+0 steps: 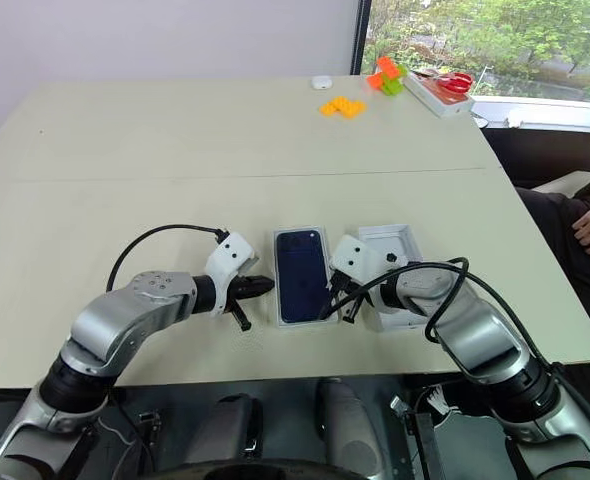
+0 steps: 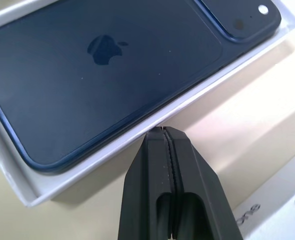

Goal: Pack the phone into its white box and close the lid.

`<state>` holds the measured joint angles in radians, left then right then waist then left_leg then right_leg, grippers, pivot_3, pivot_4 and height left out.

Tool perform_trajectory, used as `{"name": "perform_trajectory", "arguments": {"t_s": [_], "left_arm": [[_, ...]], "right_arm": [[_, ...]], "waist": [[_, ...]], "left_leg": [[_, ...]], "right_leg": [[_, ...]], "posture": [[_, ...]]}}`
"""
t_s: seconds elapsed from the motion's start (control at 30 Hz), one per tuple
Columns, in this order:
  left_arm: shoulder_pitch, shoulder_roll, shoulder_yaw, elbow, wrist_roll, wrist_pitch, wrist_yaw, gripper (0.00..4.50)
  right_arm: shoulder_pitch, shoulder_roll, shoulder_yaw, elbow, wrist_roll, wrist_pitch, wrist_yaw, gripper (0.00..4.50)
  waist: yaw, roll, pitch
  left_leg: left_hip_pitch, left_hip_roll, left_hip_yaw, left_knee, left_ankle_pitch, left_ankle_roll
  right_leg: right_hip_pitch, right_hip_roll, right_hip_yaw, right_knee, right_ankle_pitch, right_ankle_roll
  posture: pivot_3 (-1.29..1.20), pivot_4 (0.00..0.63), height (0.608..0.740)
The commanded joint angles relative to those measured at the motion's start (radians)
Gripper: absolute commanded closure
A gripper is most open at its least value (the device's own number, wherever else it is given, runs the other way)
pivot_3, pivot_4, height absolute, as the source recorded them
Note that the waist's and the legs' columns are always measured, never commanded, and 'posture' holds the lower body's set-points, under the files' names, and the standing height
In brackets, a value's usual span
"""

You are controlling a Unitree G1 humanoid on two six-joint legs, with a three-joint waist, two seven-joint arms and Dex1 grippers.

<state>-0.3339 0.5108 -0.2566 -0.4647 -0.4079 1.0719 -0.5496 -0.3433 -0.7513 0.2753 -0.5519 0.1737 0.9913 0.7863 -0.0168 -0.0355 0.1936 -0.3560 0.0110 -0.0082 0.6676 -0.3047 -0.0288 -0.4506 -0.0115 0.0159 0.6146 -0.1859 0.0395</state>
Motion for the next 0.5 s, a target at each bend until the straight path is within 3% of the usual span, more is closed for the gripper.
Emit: {"name": "perform_trajectory", "arguments": {"t_s": [0.03, 0.23, 0.37, 0.5], "left_arm": [[0.030, 0.032, 0.087, -0.053, -0.028, -0.055, -0.032, 4.50], [0.065, 0.061, 0.166, 0.005, -0.013, -0.103, -0.023, 4.50], [0.091, 0.065, 0.237, 0.010, -0.025, -0.238, -0.061, 4.50], [0.127, 0.095, 0.253, 0.008, -0.026, -0.349, -0.137, 4.50]], "right_arm": [[-0.007, -0.008, -0.116, -0.081, 0.095, 0.056, 0.029, 3.17], [-0.069, -0.035, -0.239, -0.119, 0.169, 0.199, -0.007, 0.09], [-0.171, -0.041, -0.280, -0.085, 0.194, 0.524, -0.081, 0.03], [-0.188, -0.041, -0.257, -0.047, 0.203, 0.621, -0.166, 0.03]], "waist": [[-0.002, 0.000, 0.000], [0.001, 0.000, 0.000], [0.000, 0.000, 0.000], [0.004, 0.000, 0.000]], "left_leg": [[0.000, 0.000, 0.000, 0.000, 0.000, 0.000], [0.000, 0.000, 0.000, 0.000, 0.000, 0.000], [0.000, 0.001, 0.000, 0.000, 0.000, 0.001], [0.000, 0.001, 0.000, 0.000, 0.000, 0.001]], "right_leg": [[0.000, 0.000, 0.000, 0.000, 0.000, 0.000], [0.000, 0.001, 0.000, 0.000, -0.002, -0.003], [0.000, 0.000, 0.000, 0.000, -0.001, -0.003], [0.000, 0.000, 0.000, 0.000, -0.002, -0.003]], "posture": [[0.00, 0.150, 0.727], [0.00, 0.150, 0.727], [0.00, 0.150, 0.727], [0.00, 0.150, 0.727]]}}
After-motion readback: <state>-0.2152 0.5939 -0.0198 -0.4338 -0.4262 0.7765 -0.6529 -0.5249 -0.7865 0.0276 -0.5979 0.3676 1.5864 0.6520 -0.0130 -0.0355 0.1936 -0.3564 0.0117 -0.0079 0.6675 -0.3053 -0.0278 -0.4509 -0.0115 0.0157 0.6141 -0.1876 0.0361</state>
